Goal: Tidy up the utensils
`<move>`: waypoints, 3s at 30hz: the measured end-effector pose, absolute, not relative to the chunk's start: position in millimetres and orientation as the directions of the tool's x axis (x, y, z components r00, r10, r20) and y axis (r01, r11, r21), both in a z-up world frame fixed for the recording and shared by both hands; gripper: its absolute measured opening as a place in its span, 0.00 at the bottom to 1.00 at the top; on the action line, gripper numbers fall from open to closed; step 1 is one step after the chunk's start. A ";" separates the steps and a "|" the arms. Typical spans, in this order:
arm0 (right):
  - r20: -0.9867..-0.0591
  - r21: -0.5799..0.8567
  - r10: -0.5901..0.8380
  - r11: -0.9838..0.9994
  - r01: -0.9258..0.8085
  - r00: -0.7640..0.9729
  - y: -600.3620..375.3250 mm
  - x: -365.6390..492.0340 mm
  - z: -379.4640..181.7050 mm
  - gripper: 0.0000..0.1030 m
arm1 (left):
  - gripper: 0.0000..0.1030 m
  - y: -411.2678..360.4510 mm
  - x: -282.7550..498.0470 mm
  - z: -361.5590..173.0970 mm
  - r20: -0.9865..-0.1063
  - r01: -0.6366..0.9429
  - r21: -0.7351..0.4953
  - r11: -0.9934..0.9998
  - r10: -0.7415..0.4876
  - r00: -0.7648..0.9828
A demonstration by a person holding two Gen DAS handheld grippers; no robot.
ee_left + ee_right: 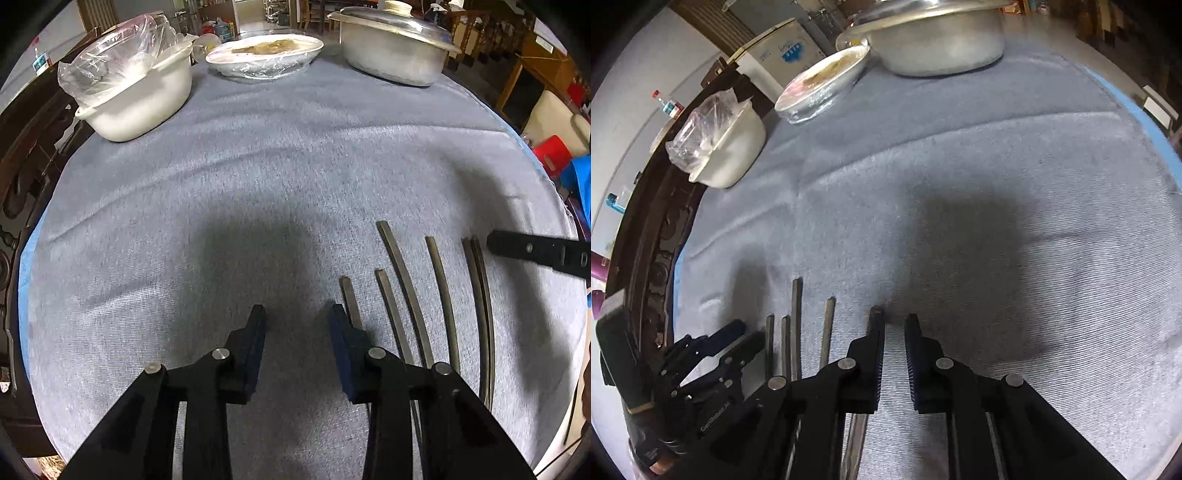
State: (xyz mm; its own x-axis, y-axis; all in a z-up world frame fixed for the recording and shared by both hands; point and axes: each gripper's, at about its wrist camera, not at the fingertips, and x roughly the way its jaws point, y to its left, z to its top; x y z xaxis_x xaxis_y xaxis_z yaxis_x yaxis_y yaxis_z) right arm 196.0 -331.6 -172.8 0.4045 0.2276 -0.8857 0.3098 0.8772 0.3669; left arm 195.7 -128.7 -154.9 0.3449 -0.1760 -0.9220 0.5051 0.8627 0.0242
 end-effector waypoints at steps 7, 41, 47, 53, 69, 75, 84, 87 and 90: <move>-0.903 0.308 0.176 0.901 0.305 0.392 -315.9 197.9 -178.7 0.14 | 0.09 -132.4 186.3 -156.2 -0.905 0.533 0.062 0.844 -0.178 0.387; -0.950 0.089 0.007 0.964 0.250 0.312 -278.8 205.3 -174.6 0.14 | 0.14 -136.8 197.5 -158.9 -0.931 0.510 -0.049 0.859 -0.225 0.289; -0.929 0.162 0.047 0.943 0.289 0.368 -294.1 180.8 -170.7 0.07 | 0.04 -141.6 189.8 -158.3 -0.919 0.512 0.019 0.859 -0.187 0.346; -0.850 0.286 0.107 0.916 0.282 0.516 -311.0 141.6 -139.1 0.07 | 0.00 -113.6 187.7 -151.0 -0.904 0.459 -0.030 0.888 -0.220 0.366; -0.721 0.412 0.173 0.886 0.215 0.671 -304.0 85.5 -84.5 0.07 | 0.19 -104.7 177.1 -132.0 -0.915 0.457 -0.194 0.868 -0.328 0.235; -0.724 0.428 0.198 0.880 0.205 0.661 -314.6 92.3 -98.0 0.07 | 0.33 -127.2 198.0 -145.3 -0.938 0.438 -0.155 0.886 -0.270 0.215; -0.723 0.456 0.226 0.866 0.205 0.653 -328.6 95.4 -111.0 0.07 | 0.33 -155.2 204.6 -156.2 -0.952 0.453 -0.018 0.892 -0.153 0.263; -0.720 0.462 0.230 0.862 0.206 0.654 -328.9 94.2 -109.3 0.07 | 0.23 -161.4 200.9 -157.0 -0.951 0.459 0.003 0.889 -0.140 0.277; -0.717 0.450 0.218 0.870 0.202 0.662 -325.8 90.6 -102.8 0.07 | 0.05 -163.3 200.8 -158.1 -0.952 0.451 -0.007 0.893 -0.144 0.270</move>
State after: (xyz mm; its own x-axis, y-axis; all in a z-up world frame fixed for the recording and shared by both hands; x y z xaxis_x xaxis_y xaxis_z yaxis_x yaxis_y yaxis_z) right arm 90.6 -325.8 -102.8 0.6619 0.2179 -0.7172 0.2016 0.8698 0.4504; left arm 200.8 -163.3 -158.1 0.2698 -0.1437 -0.9521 0.4509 0.8926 -0.0070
